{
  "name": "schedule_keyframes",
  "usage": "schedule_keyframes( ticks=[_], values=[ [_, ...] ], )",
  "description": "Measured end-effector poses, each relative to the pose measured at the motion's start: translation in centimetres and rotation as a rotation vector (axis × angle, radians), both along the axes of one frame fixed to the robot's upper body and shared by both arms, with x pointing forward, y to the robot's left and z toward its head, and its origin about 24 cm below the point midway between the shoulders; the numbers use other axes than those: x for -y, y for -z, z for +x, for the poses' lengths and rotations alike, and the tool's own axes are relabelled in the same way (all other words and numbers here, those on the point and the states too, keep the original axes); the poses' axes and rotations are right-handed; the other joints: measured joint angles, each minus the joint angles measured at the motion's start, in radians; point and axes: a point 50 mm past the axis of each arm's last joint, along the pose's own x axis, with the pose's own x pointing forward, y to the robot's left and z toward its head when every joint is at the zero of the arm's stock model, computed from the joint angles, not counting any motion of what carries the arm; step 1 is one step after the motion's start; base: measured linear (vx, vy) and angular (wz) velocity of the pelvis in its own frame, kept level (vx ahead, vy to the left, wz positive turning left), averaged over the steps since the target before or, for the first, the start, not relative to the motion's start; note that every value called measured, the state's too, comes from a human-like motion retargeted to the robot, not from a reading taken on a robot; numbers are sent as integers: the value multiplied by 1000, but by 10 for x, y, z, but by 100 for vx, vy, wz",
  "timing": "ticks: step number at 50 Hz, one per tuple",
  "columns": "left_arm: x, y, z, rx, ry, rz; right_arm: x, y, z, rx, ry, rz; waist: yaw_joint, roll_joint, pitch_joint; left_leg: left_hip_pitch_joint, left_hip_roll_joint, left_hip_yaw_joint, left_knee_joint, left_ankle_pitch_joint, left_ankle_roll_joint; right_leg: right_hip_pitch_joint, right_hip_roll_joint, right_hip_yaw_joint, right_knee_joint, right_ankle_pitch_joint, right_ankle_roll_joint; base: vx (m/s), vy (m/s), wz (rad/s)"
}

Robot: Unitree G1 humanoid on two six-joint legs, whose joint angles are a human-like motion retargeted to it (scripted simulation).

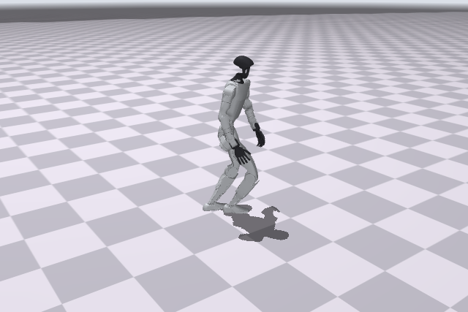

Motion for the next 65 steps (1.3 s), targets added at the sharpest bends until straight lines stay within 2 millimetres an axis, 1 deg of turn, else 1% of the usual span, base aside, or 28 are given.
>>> schedule_keyframes(
  ticks=[2,3,5,7,8,10,13,15,18,20,22,23,25,28,30,32,36,38,40,42,43,45,48,51,55,57,60,65],
  values=[
    [12,5,-6,-28,42,-21,-1,-1,0,4,-31,-9,-1,-19,2,-22,5,58,1,27,-7,35,-128,-31,62,-25,-21,-32,-19,-109],
    [19,7,-8,-43,71,-30,2,-4,2,15,-49,-20,-1,-25,-12,4,-34,66,-95,55,1,65,-186,-54,64,-51,-23,-24,-19,-106],
    [28,13,-18,-83,101,-49,1,-7,5,28,-81,-29,3,-58,-19,-10,-43,123,-102,85,-3,103,-300,-77,96,-58,-15,-25,-21,-120],
    [31,20,-31,-134,118,-55,-1,-11,9,40,-119,-30,21,-101,-43,66,-124,152,-293,144,15,165,-362,-104,71,-79,10,-14,-19,-147],
    [33,23,-37,-156,114,-63,-3,-12,10,45,-132,-31,26,-125,-48,68,-134,180,-300,161,14,179,-399,-108,71,-77,26,-17,-22,-142],
    [32,28,-49,-195,94,-72,-6,-12,11,46,-157,-26,40,-172,-61,76,-153,228,-317,183,18,208,-444,-115,56,-82,60,-14,-21,-158],
    [17,30,-59,-218,20,-65,-17,-8,10,24,-188,7,108,-217,-59,177,-192,277,-511,275,35,262,-377,-106,-46,-81,90,-4,-16,-198],
    [11,30,-60,-208,-29,-70,-19,-4,8,1,-193,18,136,-244,-51,194,-187,301,-511,298,43,274,-353,-82,-82,-83,106,-3,-18,-138],
    [4,27,-58,-172,-95,-80,-18,3,1,-52,-189,26,164,-282,-28,157,-133,291,-340,270,54,291,-338,-44,-100,-83,122,-1,-19,-104],
    [-2,24,-55,-145,-131,-85,-19,8,-3,-91,-183,39,191,-284,-2,88,-60,231,-148,212,46,313,-299,-35,-103,-85,124,-2,-19,-117],
    [-8,22,-53,-124,-160,-89,-22,12,-5,-123,-181,57,235,-241,19,-13,46,139,51,134,21,337,-204,-55,-113,-83,111,-2,-17,-146],
    [-9,21,-53,-119,-172,-91,-24,14,-5,-135,-181,66,261,-209,22,-59,99,96,128,100,8,347,-145,-68,-125,-79,101,1,-14,-154],
    [-11,22,-55,-126,-189,-98,-26,16,-5,-156,-182,80,305,-157,21,-119,180,28,229,56,-11,362,-48,-86,-150,-70,86,3,-11,-144],
    [-9,27,-66,-169,-197,-105,-26,17,-5,-175,-181,88,342,-118,14,-136,242,-18,284,29,-19,384,30,-93,-176,-61,80,4,-6,-107],
    [-5,32,-79,-219,-198,-113,-27,17,-4,-176,-184,88,345,-122,19,-138,257,-27,329,26,-18,381,31,-83,-138,-69,86,0,-3,-68],
    [-1,37,-91,-272,-189,-120,-28,11,6,-148,-196,84,354,-123,13,-110,253,-25,306,22,-8,397,42,-79,-157,-63,96,5,1,-60],
    [6,45,-116,-367,-166,-135,-34,0,24,-81,-234,68,356,-142,27,-83,244,-19,338,17,11,403,16,-66,-105,-66,120,3,4,-42],
    [7,46,-123,-392,-151,-139,-36,-8,35,-44,-256,49,359,-149,34,-75,235,-20,346,12,22,406,3,-67,-91,-65,132,2,6,-27],
    [8,47,-130,-410,-140,-140,-37,-12,40,-21,-277,28,363,-155,47,-81,238,-24,386,10,26,400,-14,-65,-53,-63,140,1,6,-18],
    [8,46,-128,-401,-126,-139,-35,-18,48,5,-289,-7,370,-152,53,-84,228,-38,389,-3,32,403,-23,-78,-50,-67,145,3,8,-4],
    [8,46,-128,-398,-123,-138,-34,-18,48,7,-295,-20,373,-153,61,-91,229,-42,411,-10,32,398,-33,-79,-28,-69,145,1,8,8],
    [8,44,-121,-372,-110,-136,-29,-21,52,19,-295,-57,376,-147,67,-93,212,-57,400,-30,39,399,-49,-96,-19,-71,146,4,10,30],
    [9,41,-109,-329,-97,-134,-22,-18,48,-7,-297,-90,373,-150,83,-89,175,-68,382,-43,44,390,-100,-113,32,-52,146,2,11,56],
    [8,37,-94,-284,-85,-132,-17,-10,37,-59,-299,-97,363,-160,98,-72,118,-81,337,-40,44,377,-181,-136,103,1,136,2,12,76],
    [7,31,-73,-229,-81,-139,-11,2,17,-147,-309,-80,335,-183,115,-30,20,-109,246,-17,43,358,-305,-139,216,114,111,2,13,96],
    [6,28,-65,-204,-87,-143,-10,8,6,-187,-314,-65,312,-196,122,-6,-31,-136,203,0,41,351,-328,-109,255,133,108,2,12,120],
    [4,24,-54,-171,-100,-151,-9,15,-9,-234,-324,-43,280,-208,128,20,-88,-184,159,20,33,348,-309,-59,283,110,108,2,8,122],
    [3,20,-44,-132,-124,-162,-6,23,-31,-290,-321,-5,250,-201,118,23,-119,-265,157,25,14,370,-189,0,237,29,103,2,3,108]
  ],
)
